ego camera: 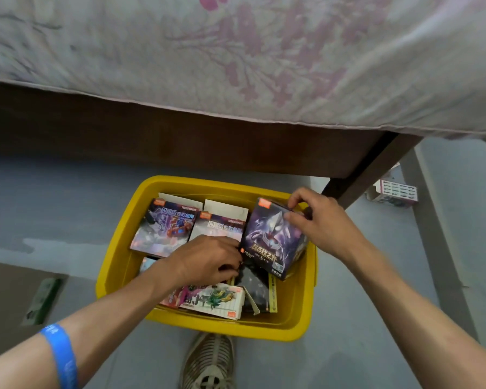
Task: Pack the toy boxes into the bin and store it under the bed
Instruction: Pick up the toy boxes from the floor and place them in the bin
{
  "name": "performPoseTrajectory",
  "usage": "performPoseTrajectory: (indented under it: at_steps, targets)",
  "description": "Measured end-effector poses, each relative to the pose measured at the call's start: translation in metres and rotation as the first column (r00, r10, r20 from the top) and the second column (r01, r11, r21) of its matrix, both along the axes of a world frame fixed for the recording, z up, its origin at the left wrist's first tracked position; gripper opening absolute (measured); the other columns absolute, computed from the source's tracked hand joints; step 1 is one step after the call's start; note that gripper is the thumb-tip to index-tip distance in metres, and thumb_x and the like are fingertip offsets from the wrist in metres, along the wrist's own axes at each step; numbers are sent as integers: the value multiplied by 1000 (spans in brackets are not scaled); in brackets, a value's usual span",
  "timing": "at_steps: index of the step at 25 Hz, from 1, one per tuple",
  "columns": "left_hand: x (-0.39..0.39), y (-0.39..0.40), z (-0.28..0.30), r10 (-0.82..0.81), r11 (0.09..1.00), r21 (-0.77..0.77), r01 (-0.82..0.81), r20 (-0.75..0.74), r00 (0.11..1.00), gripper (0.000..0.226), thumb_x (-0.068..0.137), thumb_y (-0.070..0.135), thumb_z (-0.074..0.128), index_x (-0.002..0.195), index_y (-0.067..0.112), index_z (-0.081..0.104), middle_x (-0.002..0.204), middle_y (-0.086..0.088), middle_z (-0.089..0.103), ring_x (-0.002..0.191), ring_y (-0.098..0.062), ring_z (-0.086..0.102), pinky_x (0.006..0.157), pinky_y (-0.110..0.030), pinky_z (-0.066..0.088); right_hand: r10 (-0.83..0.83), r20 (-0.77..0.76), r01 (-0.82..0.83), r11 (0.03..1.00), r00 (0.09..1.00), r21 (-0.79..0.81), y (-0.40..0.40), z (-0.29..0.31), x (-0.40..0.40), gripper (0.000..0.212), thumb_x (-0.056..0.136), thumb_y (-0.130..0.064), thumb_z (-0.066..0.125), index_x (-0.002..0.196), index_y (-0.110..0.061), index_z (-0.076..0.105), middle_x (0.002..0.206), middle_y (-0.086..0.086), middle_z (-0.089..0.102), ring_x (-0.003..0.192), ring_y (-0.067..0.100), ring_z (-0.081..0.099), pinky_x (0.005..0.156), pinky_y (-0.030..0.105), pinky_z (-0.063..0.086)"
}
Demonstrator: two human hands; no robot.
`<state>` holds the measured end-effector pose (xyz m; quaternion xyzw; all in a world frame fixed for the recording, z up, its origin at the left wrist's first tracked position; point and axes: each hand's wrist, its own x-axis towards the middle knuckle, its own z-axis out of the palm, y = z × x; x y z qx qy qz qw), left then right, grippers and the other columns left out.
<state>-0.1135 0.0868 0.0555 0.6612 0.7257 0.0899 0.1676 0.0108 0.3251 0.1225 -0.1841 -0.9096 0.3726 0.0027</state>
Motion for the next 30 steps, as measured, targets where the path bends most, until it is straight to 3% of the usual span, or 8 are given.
performPoseTrajectory:
  at_steps: [4,8,11,15,20,25,28,30]
  targets:
    - [3,-7,-7,50,997,59,-52,21,999,15,83,34,73,79,20,69,107,7,72,115,-14,58,74,-35,57,242,156,-260,960,957,104,-3,-14,-29,8,97,-25,57,100,-28,49,90,2,66,79,21,61,69,45,53]
    - [11,-7,-15,218,972,87,-218,0,976,44,84,36,73,122,23,57,134,1,51,120,-18,50,79,-38,56,248,257,-355,717,934,600,-25,-38,-35,43,89,-11,61,128,-24,48,123,3,62,107,30,53,92,41,43]
    - [17,-12,-26,283,959,-17,-284,-36,958,65,94,49,56,152,28,32,160,1,27,148,-20,21,121,-47,22,182,245,-299,719,952,627,-43,-53,-19,71,92,-42,57,151,-25,23,147,6,43,124,33,44,105,45,36]
    - [16,-16,-33,305,942,-111,-317,-111,946,73,99,58,35,156,37,-5,165,13,-7,152,-13,-11,120,-55,-8,184,459,-438,717,869,542,-35,-58,-18,115,70,-93,32,154,-32,-17,162,5,10,145,35,10,119,51,7]
    - [20,-15,-37,310,929,-145,-340,-198,930,65,100,58,18,153,40,-16,160,15,-22,146,-14,-30,114,-60,-17,119,558,-536,495,821,684,-55,-62,-20,143,61,-84,63,153,-13,-20,160,19,8,145,44,7,113,66,3]
    - [20,-11,-36,364,903,-140,-406,-253,896,70,93,64,6,156,36,-6,165,10,-9,151,-22,-16,114,-59,-17,234,619,-570,703,750,426,-39,-61,-24,142,61,-64,80,150,-33,-26,160,12,10,145,39,14,119,52,14]
    - [21,-7,-39,412,882,-148,-448,-218,885,66,97,63,13,155,40,-10,164,10,-13,151,-20,-18,113,-56,-19,191,540,-502,694,819,516,-46,-73,-16,132,73,-52,79,151,-30,-24,165,12,-8,150,40,-1,121,56,8]
    - [20,-4,-40,441,873,-127,-471,-208,873,64,100,61,20,155,41,-6,164,11,-13,151,-20,-18,114,-56,-19,168,448,-429,691,878,581,-55,-81,-6,120,79,-46,76,155,-26,-14,165,9,-6,149,41,5,119,55,12]
